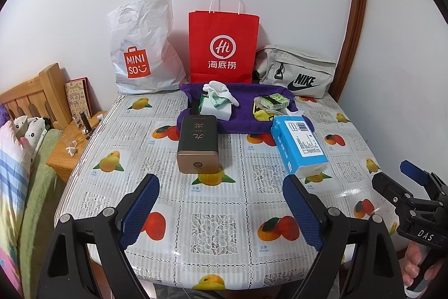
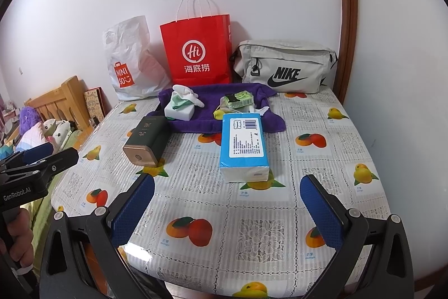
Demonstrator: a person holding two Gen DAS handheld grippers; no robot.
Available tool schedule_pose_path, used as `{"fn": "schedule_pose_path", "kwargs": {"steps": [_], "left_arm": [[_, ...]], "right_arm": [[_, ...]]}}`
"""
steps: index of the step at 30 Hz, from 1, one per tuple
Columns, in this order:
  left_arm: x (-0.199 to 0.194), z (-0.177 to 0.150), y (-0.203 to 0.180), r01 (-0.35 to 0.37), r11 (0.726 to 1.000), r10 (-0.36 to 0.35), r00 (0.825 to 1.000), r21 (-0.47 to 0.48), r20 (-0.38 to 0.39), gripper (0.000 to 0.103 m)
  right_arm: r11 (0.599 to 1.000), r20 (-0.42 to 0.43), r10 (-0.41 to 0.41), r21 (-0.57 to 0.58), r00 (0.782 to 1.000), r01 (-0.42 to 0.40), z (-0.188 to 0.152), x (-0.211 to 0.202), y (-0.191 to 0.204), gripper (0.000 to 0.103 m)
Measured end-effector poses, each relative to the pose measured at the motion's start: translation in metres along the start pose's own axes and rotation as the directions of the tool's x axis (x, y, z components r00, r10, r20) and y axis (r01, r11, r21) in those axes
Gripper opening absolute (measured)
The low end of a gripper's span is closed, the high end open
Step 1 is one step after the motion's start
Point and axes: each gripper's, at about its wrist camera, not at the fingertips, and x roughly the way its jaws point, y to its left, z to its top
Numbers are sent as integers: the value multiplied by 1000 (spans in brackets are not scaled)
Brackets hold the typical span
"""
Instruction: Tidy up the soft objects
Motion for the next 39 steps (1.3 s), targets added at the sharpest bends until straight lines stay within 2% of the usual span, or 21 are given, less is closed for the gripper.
{"fn": "schedule_pose_path", "kwargs": {"steps": [39], "left_arm": [[-2, 0, -1, 0, 1000, 0, 1000, -1, 1, 90]], "right_arm": [[1000, 3, 1, -2, 1000, -1, -1, -5, 2, 102]]}}
